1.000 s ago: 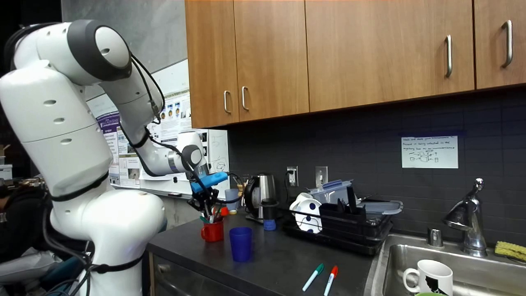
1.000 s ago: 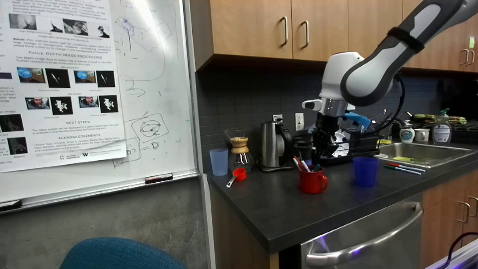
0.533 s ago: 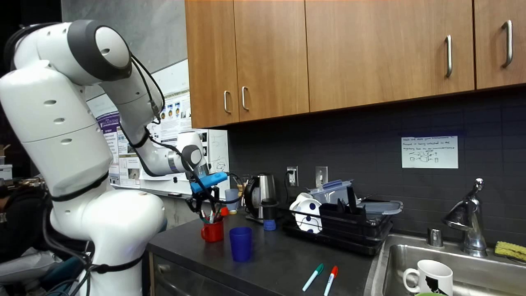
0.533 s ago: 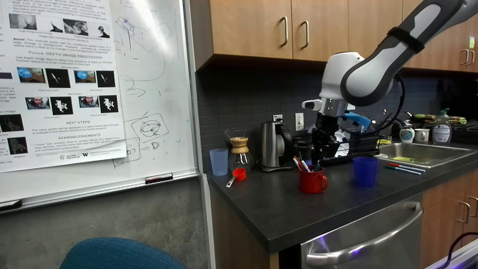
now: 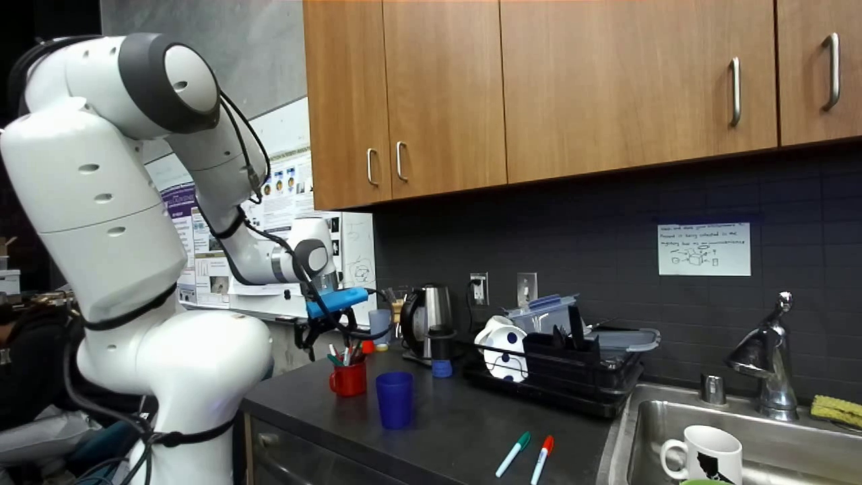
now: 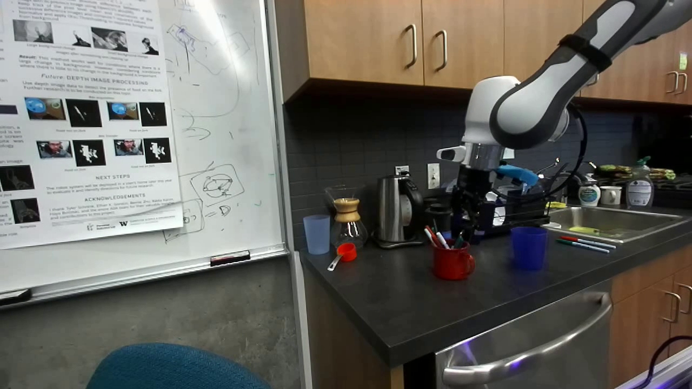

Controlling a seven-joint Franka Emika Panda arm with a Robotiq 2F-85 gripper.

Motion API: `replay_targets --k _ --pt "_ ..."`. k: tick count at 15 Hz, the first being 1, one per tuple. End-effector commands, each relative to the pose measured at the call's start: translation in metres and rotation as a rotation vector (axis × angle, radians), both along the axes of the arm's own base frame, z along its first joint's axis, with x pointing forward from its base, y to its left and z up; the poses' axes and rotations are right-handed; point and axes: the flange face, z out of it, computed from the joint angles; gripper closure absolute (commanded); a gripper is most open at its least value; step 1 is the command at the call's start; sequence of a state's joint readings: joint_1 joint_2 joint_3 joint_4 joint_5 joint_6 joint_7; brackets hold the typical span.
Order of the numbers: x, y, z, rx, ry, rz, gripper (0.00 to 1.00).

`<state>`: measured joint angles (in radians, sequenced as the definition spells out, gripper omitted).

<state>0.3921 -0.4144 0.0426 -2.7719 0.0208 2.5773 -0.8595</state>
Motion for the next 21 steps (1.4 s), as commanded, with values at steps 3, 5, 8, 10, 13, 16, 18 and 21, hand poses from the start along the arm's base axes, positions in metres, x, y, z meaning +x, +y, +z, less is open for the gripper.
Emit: replay_targets --k 3,5,8,10,13,16,18,21 --pt "-0.002 0.001 0.006 0.011 -0.002 0.011 0.32" --pt "-0.002 0.000 0.005 0.016 -0.002 0.012 0.48" --pt "-0.002 0.000 0.004 0.020 0.001 0.012 0.72" --pt "-0.001 0.000 0.004 0.021 0.001 0.011 0.87" --pt "-0.002 -0.001 0.004 0.024 -0.005 0.011 1.00" --pt "0.001 -0.001 0.010 0.025 -0.028 0.006 0.97" --pt "-0.002 -0.002 0.014 0.025 -0.050 0.005 0.97" --pt "-0.003 -0.004 0.028 0.017 -0.091 0.001 0.98"
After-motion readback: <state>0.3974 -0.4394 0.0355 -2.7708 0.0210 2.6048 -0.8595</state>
